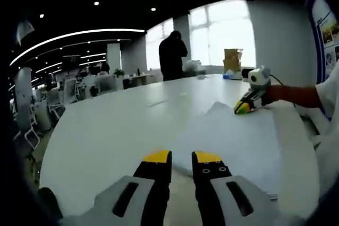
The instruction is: Organize the stack of printing papers by aligning and flattening the scattered papers on the table
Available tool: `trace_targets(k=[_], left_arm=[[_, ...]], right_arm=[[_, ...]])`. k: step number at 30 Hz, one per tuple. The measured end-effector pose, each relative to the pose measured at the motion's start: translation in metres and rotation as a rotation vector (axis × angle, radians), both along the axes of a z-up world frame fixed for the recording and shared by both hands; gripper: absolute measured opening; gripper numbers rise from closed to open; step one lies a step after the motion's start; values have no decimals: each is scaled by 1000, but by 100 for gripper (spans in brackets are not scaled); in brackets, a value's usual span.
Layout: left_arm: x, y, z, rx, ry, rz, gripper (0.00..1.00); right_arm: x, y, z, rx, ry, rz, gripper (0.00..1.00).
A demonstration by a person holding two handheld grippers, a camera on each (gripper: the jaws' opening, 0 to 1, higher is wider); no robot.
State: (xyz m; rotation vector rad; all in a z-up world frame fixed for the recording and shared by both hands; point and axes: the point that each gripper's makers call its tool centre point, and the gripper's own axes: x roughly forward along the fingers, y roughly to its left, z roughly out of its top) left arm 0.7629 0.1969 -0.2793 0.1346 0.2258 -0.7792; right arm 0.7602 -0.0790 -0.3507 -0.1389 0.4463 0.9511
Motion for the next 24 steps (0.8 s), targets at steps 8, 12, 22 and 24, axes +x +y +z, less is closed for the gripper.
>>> trace_targets(k=[8, 12, 22, 24], left_arm=[[-8, -59, -32, 40, 55, -92, 18], [-12, -68, -47, 48, 90, -91, 17], [-13, -67, -66, 70, 107, -81, 14], [-14, -66, -66, 50, 112, -75, 14]], right_arm=[[-2, 0, 0, 22, 29, 1, 5], [-8, 1, 1, 29, 42, 17, 13], [-5, -1, 1, 29, 31, 5, 16], [-5, -2, 1, 39, 32, 0, 16]])
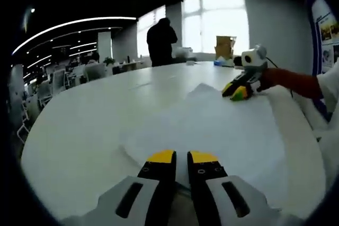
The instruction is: Organize the stack of printing papers by aligning and flattening the scattered papers on the table
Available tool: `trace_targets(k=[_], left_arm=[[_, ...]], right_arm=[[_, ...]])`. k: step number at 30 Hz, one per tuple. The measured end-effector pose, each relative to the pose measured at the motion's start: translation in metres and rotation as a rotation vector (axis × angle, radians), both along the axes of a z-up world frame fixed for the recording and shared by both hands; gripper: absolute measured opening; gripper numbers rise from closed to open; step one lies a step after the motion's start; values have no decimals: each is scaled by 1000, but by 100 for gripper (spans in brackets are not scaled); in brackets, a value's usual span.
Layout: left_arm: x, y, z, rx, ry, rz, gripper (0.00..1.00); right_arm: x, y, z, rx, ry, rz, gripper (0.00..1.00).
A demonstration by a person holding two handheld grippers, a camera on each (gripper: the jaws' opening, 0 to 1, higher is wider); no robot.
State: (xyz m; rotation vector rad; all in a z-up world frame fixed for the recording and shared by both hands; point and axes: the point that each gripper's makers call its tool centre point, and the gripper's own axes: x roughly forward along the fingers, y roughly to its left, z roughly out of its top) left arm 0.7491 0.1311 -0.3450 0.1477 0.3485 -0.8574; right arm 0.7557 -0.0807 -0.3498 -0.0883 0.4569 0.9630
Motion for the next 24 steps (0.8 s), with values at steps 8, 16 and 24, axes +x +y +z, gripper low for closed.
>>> trace_targets(k=[8, 16, 24], left_arm=[[-2, 0, 2, 25, -82, -25, 16], [-1, 4, 3, 0, -52, -4, 33], [1, 10, 4, -18, -17, 48, 55]], right_arm=[[0, 3, 0, -11, -8, -3, 16], [1, 2, 0, -12, -8, -8, 17], [2, -1, 8, 0, -6, -41, 32]])
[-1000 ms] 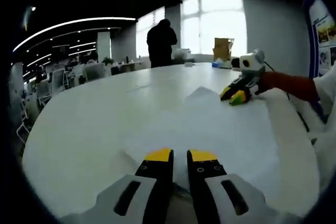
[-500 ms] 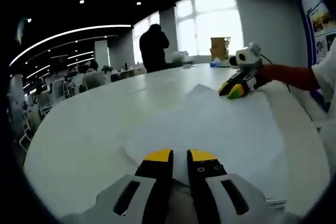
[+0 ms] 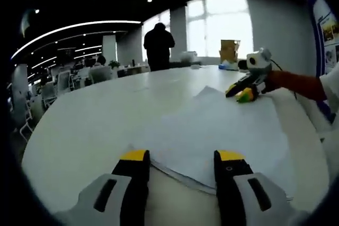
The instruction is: Organize the stack of printing papers by aligning and flattening the scattered papers on the table
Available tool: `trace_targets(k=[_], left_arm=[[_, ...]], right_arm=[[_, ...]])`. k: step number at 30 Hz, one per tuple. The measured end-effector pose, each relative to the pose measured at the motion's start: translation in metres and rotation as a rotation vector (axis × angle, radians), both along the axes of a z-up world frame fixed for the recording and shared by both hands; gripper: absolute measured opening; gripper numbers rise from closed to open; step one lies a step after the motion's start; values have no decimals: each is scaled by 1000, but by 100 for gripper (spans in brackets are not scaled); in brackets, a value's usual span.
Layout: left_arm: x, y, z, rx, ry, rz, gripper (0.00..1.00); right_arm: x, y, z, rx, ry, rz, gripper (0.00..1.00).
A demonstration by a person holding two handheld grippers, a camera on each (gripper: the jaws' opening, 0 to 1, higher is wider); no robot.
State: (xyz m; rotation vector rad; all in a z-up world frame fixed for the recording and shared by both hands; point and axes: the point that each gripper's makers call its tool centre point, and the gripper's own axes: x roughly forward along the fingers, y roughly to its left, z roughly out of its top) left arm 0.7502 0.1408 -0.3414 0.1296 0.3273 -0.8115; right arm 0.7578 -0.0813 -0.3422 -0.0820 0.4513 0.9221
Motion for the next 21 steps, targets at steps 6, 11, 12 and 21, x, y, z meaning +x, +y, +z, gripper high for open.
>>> trace_targets(k=[6, 11, 12, 21], left_arm=[[-3, 5, 10, 11, -32, 20, 72], [-7, 10, 26, -23, -34, 39, 81], [-9, 11, 30, -30, -39, 39, 83], [-27, 18, 57, -67, -74, 68, 97]], right_arm=[[-1, -5, 17, 36, -15, -46, 52], [-4, -8, 26, 37, -33, -61, 59], [-5, -8, 28, 30, -39, -64, 60], [-16, -13, 45, 10, -83, -81, 72]])
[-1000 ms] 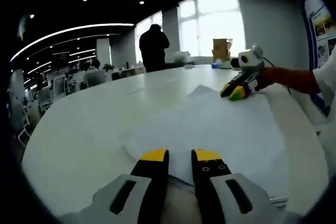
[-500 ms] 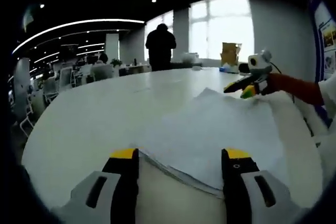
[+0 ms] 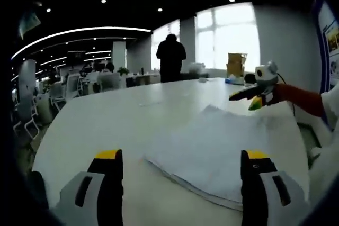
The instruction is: Organize the stack of printing papers by aligning and flattening the scattered papers on the table
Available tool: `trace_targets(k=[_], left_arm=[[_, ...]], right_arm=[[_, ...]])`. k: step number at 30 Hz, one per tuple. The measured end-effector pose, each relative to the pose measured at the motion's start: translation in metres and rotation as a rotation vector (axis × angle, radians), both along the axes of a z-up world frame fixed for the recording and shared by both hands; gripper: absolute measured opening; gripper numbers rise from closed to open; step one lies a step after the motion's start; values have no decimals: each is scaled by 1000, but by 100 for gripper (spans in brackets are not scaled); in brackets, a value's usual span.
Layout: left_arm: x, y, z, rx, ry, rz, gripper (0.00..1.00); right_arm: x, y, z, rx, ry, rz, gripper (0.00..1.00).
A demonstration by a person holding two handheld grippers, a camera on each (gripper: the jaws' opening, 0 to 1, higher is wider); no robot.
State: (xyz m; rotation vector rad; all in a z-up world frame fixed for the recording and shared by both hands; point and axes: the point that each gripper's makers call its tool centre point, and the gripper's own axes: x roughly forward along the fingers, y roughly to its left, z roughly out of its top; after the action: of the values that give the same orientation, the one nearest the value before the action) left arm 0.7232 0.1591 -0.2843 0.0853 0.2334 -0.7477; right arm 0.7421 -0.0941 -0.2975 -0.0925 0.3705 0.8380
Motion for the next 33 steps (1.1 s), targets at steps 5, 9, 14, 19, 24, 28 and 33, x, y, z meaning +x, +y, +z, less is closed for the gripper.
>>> trace_targets(k=[5, 9, 14, 19, 24, 28, 33], left_arm=[[-15, 11, 12, 14, -22, 7, 97], [-26, 23, 19, 27, -40, 23, 97], [-30, 51, 30, 32, -67, 59, 97], [-38, 81, 30, 51, -74, 93, 97], [-50, 106, 33, 38, -80, 143, 97], [-61, 114, 32, 52, -70, 160, 97], [-75, 121, 33, 56, -63, 167, 97]], right_arm=[[-4, -6, 14, 9, -38, -16, 80], [-11, -9, 21, 32, -41, -17, 85], [-18, -18, 32, 64, -53, -41, 90], [-28, -28, 35, 62, -44, -61, 90], [-38, -40, 40, 31, -67, -66, 90], [-48, -44, 45, 26, -54, -70, 90], [-62, -50, 51, 26, -53, -80, 90]])
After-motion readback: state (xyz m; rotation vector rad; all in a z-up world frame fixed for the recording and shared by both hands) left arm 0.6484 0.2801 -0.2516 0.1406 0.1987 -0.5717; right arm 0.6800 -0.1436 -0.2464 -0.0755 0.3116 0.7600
